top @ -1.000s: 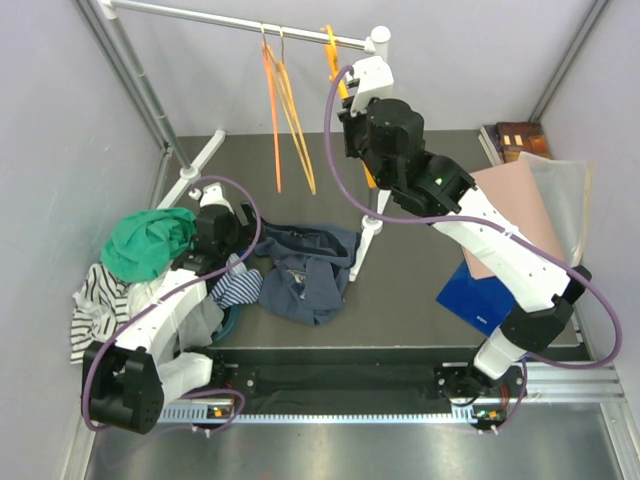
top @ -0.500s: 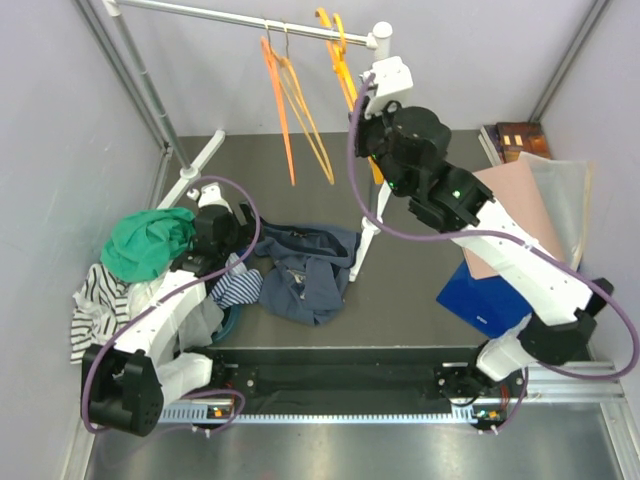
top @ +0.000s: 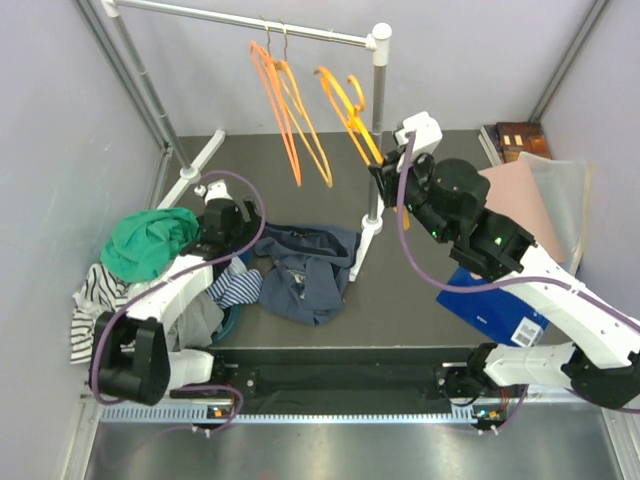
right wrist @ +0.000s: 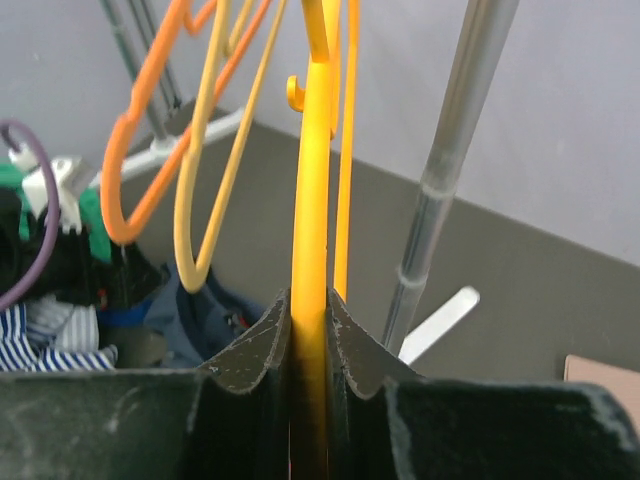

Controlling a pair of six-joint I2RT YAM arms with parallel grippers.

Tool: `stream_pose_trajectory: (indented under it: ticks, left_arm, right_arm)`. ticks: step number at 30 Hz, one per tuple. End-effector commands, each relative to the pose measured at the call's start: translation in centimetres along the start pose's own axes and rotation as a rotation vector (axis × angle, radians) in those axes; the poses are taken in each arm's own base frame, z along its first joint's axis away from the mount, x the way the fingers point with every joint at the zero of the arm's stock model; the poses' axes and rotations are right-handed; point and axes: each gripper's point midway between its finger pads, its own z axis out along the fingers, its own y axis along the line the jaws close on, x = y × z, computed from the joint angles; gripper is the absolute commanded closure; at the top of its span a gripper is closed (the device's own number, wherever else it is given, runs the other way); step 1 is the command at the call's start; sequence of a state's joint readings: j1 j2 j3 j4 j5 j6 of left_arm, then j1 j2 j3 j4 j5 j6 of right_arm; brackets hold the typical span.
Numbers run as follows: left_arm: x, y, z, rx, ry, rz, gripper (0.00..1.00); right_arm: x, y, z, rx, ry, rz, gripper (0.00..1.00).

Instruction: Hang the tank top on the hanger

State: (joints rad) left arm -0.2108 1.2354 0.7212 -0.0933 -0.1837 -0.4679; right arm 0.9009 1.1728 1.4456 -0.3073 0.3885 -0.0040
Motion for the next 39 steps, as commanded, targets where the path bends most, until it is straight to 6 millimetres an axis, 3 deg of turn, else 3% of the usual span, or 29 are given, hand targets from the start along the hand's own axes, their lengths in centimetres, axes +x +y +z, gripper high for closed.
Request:
stream_pose_trajectory:
  ticks: [1,4,6,9,13,17,22,25,26,29,30,31,35,39]
  left_arm:
    - [-3.6,-2.2,1.9,0.039,-0.062,-0.04,0.01]
    - [-2.8,-2.1,3.7,0.021,-0.029,-0.031,0.04]
    - [-4.0,-2.8,4.4,0.044,-0.066,-0.034,0.06]
    - [-4.0,-2.5,5.9,0.021,-0.045,-0.027,0.1]
    - [-2.8,-1.3,8.2,-0.013,0.01,-0.03,0.21]
    - [-2.1,-0.6,9.4,-0.044,0.038,-0.029,0.34]
    - [-1.0,-0.9,10.5,-0.031,0.079,-0.039,0.36]
    - [-0.5,-1.0,11.1,-0.024,0.097,-0.037,0.44]
    - [-0.4,-1.1,11.2,-0.022,0.1,-0.034,0.49]
    - [-0.2,-1.5,11.4,0.007,0.108,-0.027,0.79]
    - [-0.1,-1.6,11.5,0.013,0.11,-0.025,0.93]
    - [0.0,-1.7,11.6,0.026,0.113,-0.02,1.0]
    - [-1.1,-2.9,11.1,0.092,0.083,0.005,1.0]
    - [-3.8,-4.8,8.9,0.199,-0.007,0.042,1.0]
  right_arm:
    - [3.0,1.3,-1.1,-0.06,0.063,0.063,1.0]
    - [4.9,1.3,-1.8,-0.066,0.106,0.075,1.0]
    - [5.8,1.1,-2.5,-0.07,0.12,0.081,1.0]
    - [7.0,1.2,-3.1,-0.077,0.15,0.094,1.0]
    - [9.3,1.5,-3.3,-0.085,0.202,0.112,1.0]
    - [11.6,2.3,-3.0,-0.108,0.249,0.129,1.0]
    - [13.6,3.6,-2.7,-0.157,0.294,0.14,1.0]
    - [14.7,4.4,-2.6,-0.188,0.324,0.146,1.0]
    - [15.0,4.6,-2.7,-0.197,0.331,0.148,1.0]
    - [15.7,5.2,-2.9,-0.23,0.348,0.16,1.0]
    - [16.0,5.6,-3.0,-0.253,0.357,0.166,1.0]
    - [16.3,5.8,-3.1,-0.266,0.362,0.169,1.0]
    - [16.9,7.1,-3.3,-0.342,0.369,0.188,1.0]
    - [17.2,7.9,-3.6,-0.396,0.377,0.189,1.0]
